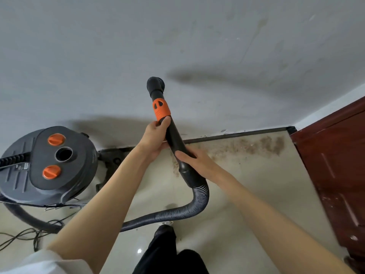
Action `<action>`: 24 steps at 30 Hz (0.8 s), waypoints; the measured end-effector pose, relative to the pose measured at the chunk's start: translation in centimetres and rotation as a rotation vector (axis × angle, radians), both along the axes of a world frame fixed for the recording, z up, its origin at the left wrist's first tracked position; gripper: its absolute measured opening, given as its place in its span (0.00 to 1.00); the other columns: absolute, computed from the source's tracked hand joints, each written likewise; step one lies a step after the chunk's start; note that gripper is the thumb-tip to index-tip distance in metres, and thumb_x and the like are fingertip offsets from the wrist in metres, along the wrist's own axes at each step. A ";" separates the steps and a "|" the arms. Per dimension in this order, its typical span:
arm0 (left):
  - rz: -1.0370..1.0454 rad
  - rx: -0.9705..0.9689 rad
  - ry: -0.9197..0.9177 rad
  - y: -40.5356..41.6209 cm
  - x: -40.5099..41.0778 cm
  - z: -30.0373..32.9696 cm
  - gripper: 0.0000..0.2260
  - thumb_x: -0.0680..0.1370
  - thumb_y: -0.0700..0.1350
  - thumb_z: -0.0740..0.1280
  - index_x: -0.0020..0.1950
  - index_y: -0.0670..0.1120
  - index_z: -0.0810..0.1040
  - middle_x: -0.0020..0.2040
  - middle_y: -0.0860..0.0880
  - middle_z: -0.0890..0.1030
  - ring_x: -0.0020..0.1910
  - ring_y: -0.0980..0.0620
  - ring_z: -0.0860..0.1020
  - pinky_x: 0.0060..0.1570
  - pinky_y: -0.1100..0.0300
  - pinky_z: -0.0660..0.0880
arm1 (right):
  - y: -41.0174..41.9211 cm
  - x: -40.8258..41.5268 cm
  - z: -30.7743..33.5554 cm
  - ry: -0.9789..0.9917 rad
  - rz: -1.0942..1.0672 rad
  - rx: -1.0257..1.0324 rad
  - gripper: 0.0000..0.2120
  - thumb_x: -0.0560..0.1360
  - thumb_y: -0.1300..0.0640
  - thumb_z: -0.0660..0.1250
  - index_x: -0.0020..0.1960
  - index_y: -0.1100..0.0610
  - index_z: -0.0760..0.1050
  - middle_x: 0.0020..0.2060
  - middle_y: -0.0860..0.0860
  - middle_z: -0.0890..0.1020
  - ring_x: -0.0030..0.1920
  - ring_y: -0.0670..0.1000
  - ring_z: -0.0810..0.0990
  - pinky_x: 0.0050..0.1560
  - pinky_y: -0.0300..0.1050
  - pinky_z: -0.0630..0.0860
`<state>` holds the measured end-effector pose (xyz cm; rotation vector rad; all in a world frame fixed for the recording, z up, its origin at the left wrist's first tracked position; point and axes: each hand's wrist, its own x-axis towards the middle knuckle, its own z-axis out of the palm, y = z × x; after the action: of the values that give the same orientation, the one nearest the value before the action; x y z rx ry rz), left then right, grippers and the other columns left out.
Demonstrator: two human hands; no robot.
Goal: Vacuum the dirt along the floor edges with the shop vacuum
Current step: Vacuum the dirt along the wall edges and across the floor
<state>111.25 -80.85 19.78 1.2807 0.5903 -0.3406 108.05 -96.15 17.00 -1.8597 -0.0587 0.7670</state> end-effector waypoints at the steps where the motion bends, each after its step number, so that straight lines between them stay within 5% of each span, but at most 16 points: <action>1: 0.044 -0.016 0.021 0.1 0.8 -0.7 0.12 0.81 0.47 0.59 0.57 0.38 0.70 0.46 0.42 0.77 0.44 0.44 0.78 0.47 0.51 0.78 | 0.0 0.6 -0.7 0.023 0.022 0.028 0.10 0.78 0.50 0.65 0.42 0.54 0.75 0.37 0.52 0.80 0.39 0.51 0.80 0.47 0.47 0.75; 5: 0.136 -0.017 0.084 0.2 2.8 -3.8 0.09 0.82 0.47 0.58 0.50 0.41 0.71 0.40 0.44 0.77 0.37 0.46 0.78 0.44 0.53 0.79 | -0.2 1.9 -4.1 0.128 0.040 0.085 0.09 0.79 0.51 0.64 0.47 0.56 0.73 0.39 0.51 0.79 0.39 0.49 0.78 0.45 0.42 0.74; 12: 0.267 -0.031 0.247 -3.0 3.7 -12.4 0.10 0.82 0.48 0.58 0.55 0.42 0.72 0.50 0.42 0.78 0.48 0.43 0.79 0.46 0.52 0.78 | -3.9 3.9 -12.2 0.019 0.134 -0.059 0.07 0.78 0.48 0.65 0.43 0.48 0.71 0.35 0.45 0.77 0.36 0.43 0.76 0.38 0.33 0.69; 19: 0.427 0.038 0.368 -7.7 2.5 -27.4 0.18 0.80 0.51 0.58 0.64 0.40 0.68 0.58 0.39 0.77 0.57 0.40 0.77 0.56 0.45 0.76 | -8.8 5.2 -24.9 -0.041 0.387 -0.216 0.12 0.77 0.42 0.63 0.51 0.51 0.72 0.40 0.51 0.82 0.40 0.52 0.80 0.44 0.49 0.76; 24: 0.412 0.029 0.425 -9.7 1.0 -39.8 0.19 0.81 0.51 0.58 0.66 0.39 0.67 0.59 0.41 0.75 0.57 0.42 0.76 0.48 0.51 0.76 | -11.0 5.7 -36.5 -0.040 0.482 -0.316 0.14 0.74 0.38 0.61 0.48 0.48 0.72 0.38 0.48 0.83 0.39 0.52 0.81 0.45 0.52 0.78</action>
<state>112.29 -90.56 -20.03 1.0841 1.2024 -0.2597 113.71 -107.18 -19.55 -2.1931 -0.4472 1.1178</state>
